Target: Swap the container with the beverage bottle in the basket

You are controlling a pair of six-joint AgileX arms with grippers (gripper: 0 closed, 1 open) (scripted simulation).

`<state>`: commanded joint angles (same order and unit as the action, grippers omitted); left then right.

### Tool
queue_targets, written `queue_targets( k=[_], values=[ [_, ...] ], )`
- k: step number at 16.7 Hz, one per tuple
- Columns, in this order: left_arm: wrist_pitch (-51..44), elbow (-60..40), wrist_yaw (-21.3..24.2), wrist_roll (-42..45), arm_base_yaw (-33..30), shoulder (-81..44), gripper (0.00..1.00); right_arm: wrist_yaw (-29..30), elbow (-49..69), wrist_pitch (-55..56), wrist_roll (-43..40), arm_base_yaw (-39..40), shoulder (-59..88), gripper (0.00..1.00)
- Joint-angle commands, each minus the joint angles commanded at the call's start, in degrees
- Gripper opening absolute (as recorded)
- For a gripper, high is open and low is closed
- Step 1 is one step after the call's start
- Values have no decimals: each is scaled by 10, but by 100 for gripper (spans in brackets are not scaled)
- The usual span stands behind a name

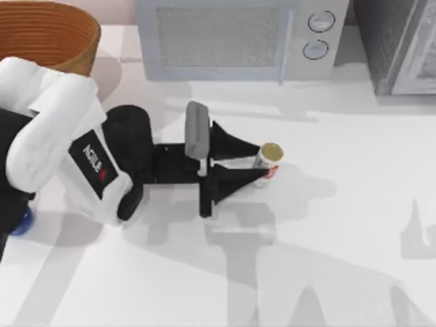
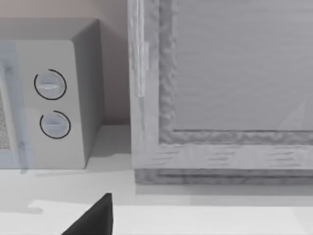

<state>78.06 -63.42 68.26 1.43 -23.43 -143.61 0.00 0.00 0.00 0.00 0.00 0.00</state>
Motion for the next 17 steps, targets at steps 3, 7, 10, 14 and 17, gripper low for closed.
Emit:
queue_targets(
  k=[3,7,10,14,17],
  values=[
    [10,-11,9,0,-2,-12,0,0,0,0,0,0,0,100],
    [10,-11,9,0,-2,-12,0,0,0,0,0,0,0,100],
    [10,-11,9,0,-2,-12,8,0,0,0,0,0,0,100],
    [10,-11,9,0,-2,-12,38,0,0,0,0,0,0,100],
    [10,-11,9,0,-2,-12,60,0,0,0,0,0,0,100]
  ],
)
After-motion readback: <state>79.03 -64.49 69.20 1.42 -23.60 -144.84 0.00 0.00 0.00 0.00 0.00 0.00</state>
